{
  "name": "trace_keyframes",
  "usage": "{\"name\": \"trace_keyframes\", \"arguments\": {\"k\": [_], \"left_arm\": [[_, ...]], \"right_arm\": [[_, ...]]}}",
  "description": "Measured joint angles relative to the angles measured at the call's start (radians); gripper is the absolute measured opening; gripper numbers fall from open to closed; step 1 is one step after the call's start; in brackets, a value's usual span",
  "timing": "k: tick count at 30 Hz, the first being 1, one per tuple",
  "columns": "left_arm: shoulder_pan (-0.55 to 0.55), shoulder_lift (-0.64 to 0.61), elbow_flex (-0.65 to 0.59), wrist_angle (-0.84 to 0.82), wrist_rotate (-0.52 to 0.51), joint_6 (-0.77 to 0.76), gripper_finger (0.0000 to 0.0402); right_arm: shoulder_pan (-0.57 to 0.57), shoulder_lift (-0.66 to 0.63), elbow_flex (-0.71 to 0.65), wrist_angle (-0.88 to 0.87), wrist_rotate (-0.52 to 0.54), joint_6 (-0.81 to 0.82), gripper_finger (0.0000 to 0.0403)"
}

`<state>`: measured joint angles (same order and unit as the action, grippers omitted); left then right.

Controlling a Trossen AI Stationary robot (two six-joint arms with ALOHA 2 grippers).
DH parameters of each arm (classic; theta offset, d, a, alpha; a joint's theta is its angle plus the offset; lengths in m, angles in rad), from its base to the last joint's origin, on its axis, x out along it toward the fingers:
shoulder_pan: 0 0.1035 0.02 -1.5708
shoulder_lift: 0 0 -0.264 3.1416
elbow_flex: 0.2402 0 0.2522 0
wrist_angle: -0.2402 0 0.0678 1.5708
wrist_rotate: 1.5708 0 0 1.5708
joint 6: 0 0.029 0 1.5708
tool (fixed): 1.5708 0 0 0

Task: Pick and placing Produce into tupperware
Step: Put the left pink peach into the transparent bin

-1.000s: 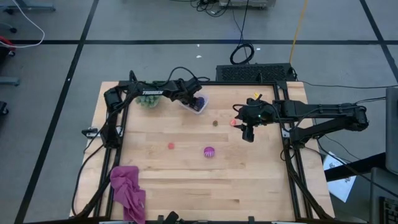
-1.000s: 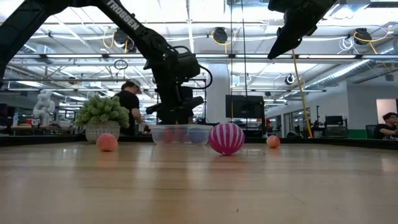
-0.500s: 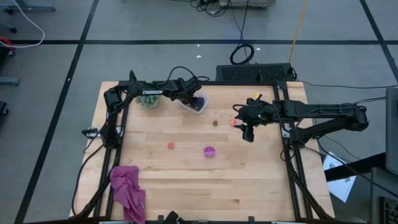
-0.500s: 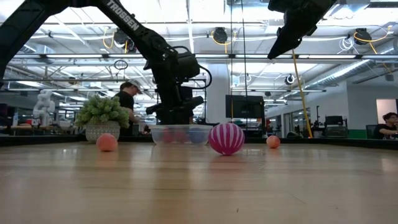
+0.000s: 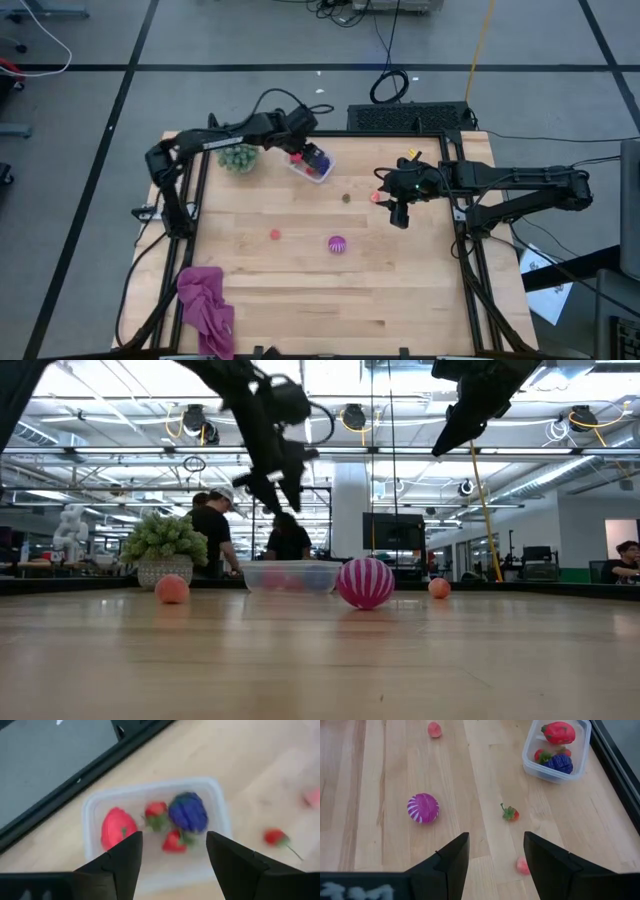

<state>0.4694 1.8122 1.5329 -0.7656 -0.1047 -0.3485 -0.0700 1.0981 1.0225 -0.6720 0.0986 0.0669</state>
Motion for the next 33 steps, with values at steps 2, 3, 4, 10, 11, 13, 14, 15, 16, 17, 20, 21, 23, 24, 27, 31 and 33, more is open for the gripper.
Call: {"name": "trace_keyframes", "arguments": {"k": [2, 3, 4, 10, 11, 13, 14, 15, 16, 17, 20, 21, 23, 24, 27, 31, 33], "left_arm": [[-0.033, -0.041, 0.0, -0.105, 0.0, 0.0, 0.0225], [-0.056, -0.059, 0.0, -0.158, 0.0, 0.0, 0.0225], [-0.084, -0.074, 0.0, -0.213, 0.0, 0.0, 0.0225], [-0.31, -0.087, -0.002, -0.454, -0.074, -0.086, 0.0225], [-0.349, -0.081, -0.002, -0.464, -0.09, -0.106, 0.0225], [-0.417, -0.071, -0.002, -0.464, -0.102, -0.141, 0.0225], [-0.447, -0.064, -0.002, -0.464, -0.102, -0.156, 0.0225], [-0.477, -0.056, -0.002, -0.463, -0.103, -0.166, 0.0225], [-0.501, -0.051, -0.002, -0.464, -0.105, -0.173, 0.0225], [-0.522, -0.048, -0.003, -0.47, -0.105, -0.179, 0.0225], [-0.566, -0.048, -0.032, -0.463, -0.105, -0.239, 0.0225], [-0.574, -0.048, -0.046, -0.456, -0.105, -0.267, 0.0225], [-0.585, -0.047, -0.081, -0.46, -0.101, -0.319, 0.0225], [-0.59, -0.047, -0.101, -0.462, -0.096, -0.341, 0.0225], [-0.596, -0.047, -0.168, -0.435, -0.061, -0.378, 0.0225], [-0.587, -0.047, -0.255, -0.35, -0.017, -0.39, 0.0225], [-0.58, -0.047, -0.287, -0.304, 0.007, -0.39, 0.0225]], "right_arm": [[0.0, 0.0, 0.0, -0.002, 0.0, 0.0, 0.018], [0.0, 0.0, 0.0, -0.005, 0.0, 0.0, 0.018], [0.0, 0.0, 0.0, -0.009, 0.0, -0.001, 0.018], [0.0, 0.0, 0.0, -0.014, 0.0, -0.003, 0.018], [0.0, 0.0, 0.0, -0.014, 0.0, -0.003, 0.018], [0.0, 0.0, 0.0, -0.014, 0.0, -0.003, 0.018], [0.0, 0.0, 0.0, -0.014, 0.0, -0.003, 0.018], [0.0, 0.0, 0.0, -0.014, 0.0, -0.002, 0.018], [0.0, 0.0, 0.0, -0.014, 0.0, -0.001, 0.018], [0.0, 0.0, 0.0, -0.014, 0.0, -0.001, 0.018], [0.0, 0.0, 0.0, -0.014, 0.0, 0.0, 0.018], [0.0, 0.0, 0.0, -0.014, 0.0, 0.0, 0.018], [0.0, 0.0, 0.0, -0.014, 0.0, 0.0, 0.018], [0.0, 0.0, 0.0, -0.013, 0.0, 0.0, 0.018], [0.0, 0.0, 0.0, -0.013, 0.0, 0.0, 0.018], [0.0, 0.0, 0.0, -0.013, 0.0, 0.0, 0.018], [0.0, 0.0, 0.0, -0.011, 0.0, 0.0, 0.018]]}}
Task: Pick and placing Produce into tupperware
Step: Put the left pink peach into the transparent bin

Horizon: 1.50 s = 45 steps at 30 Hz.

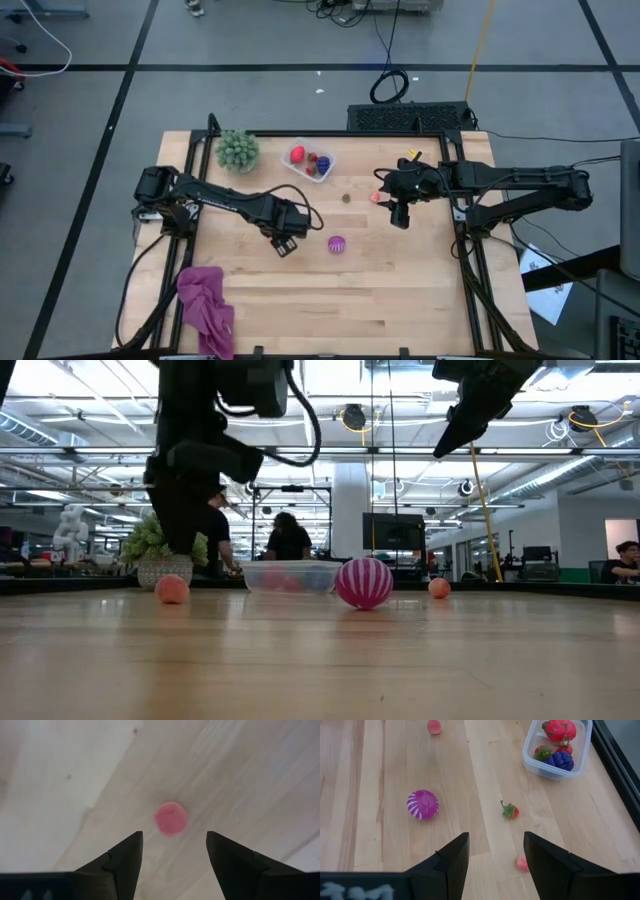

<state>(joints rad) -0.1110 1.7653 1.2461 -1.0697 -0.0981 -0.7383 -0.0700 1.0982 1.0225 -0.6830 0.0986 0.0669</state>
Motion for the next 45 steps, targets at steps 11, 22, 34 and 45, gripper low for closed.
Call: {"name": "trace_keyframes", "arguments": {"k": [11, 22, 34, 45], "left_arm": [[0.001, 0.0, -0.041, 0.083, 0.019, 0.004, 0.0225], [0.017, 0.0, -0.043, 0.085, 0.019, 0.004, 0.0225], [0.04, 0.0, -0.113, 0.106, 0.019, -0.023, 0.0225], [0.04, 0.0, -0.114, 0.166, 0.02, 0.002, 0.0225]], "right_arm": [[0.0, 0.0, 0.0, 0.011, 0.0, 0.0, 0.018], [0.0, 0.0, 0.0, 0.012, 0.0, 0.0, 0.018], [0.0, 0.0, 0.0, 0.014, 0.0, 0.0, 0.018], [0.0, 0.0, 0.0, 0.02, 0.0, 0.001, 0.018]]}}
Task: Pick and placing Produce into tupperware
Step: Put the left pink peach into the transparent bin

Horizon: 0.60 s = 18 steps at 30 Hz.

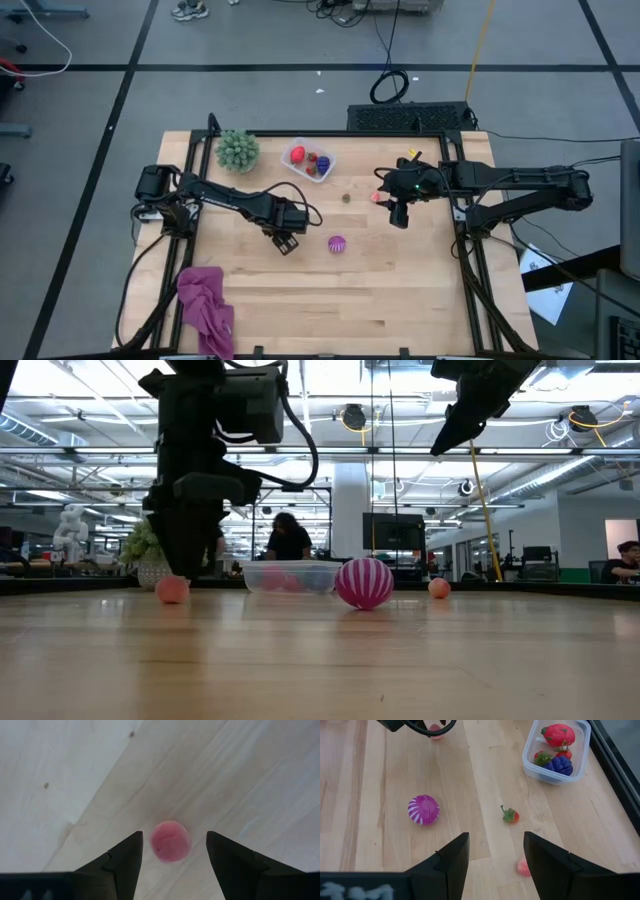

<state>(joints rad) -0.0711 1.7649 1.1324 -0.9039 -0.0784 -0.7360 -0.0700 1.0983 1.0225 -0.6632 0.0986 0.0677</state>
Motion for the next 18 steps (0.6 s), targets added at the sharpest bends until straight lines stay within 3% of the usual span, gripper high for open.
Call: {"name": "trace_keyframes", "arguments": {"k": [18], "left_arm": [[0.0, 0.0, -0.07, 0.013, -0.003, -0.033, 0.0225]], "right_arm": [[0.0, 0.0, 0.0, 0.0, 0.0, 0.0, 0.018]]}}
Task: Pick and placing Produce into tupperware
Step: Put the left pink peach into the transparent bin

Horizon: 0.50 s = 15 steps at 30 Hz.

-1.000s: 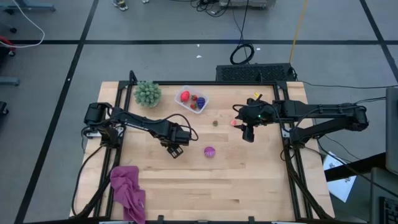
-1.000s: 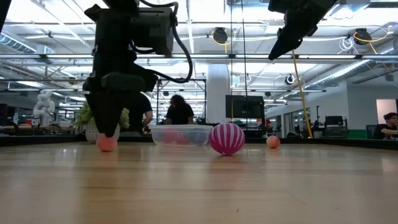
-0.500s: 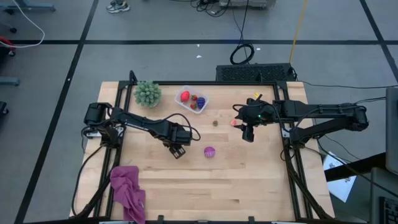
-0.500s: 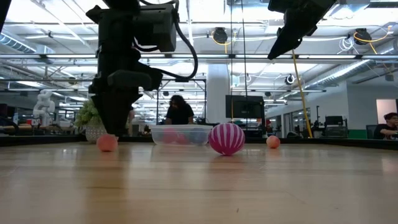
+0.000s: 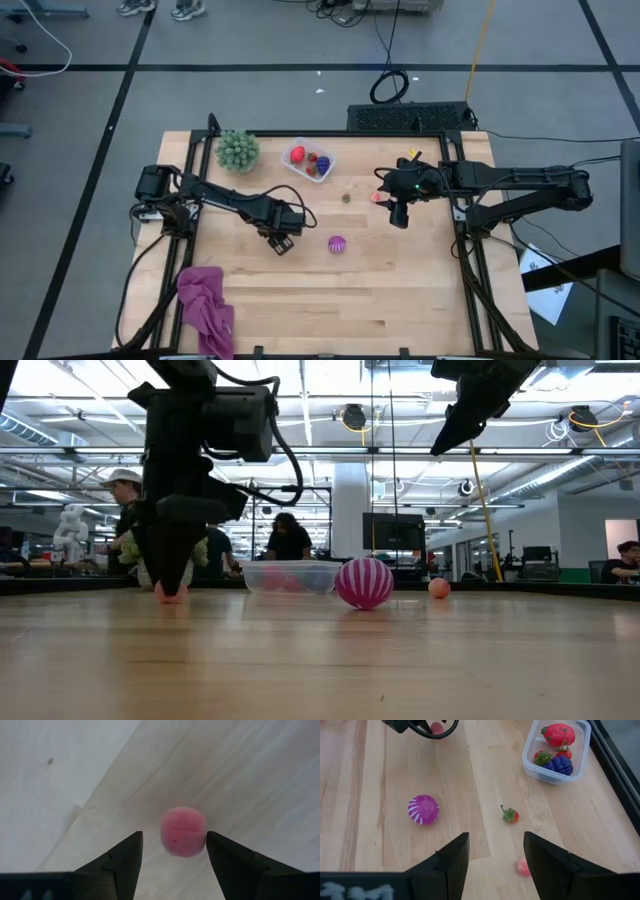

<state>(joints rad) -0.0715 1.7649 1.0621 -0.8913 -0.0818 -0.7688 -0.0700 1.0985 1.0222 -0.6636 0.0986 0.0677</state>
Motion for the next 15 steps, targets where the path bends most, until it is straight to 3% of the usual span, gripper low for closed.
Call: {"name": "trace_keyframes", "arguments": {"k": [15], "left_arm": [[0.018, 0.0, -0.036, 0.084, -0.002, 0.037, 0.0225]], "right_arm": [[0.0, 0.0, 0.0, 0.0, 0.0, 0.022, 0.018]]}}
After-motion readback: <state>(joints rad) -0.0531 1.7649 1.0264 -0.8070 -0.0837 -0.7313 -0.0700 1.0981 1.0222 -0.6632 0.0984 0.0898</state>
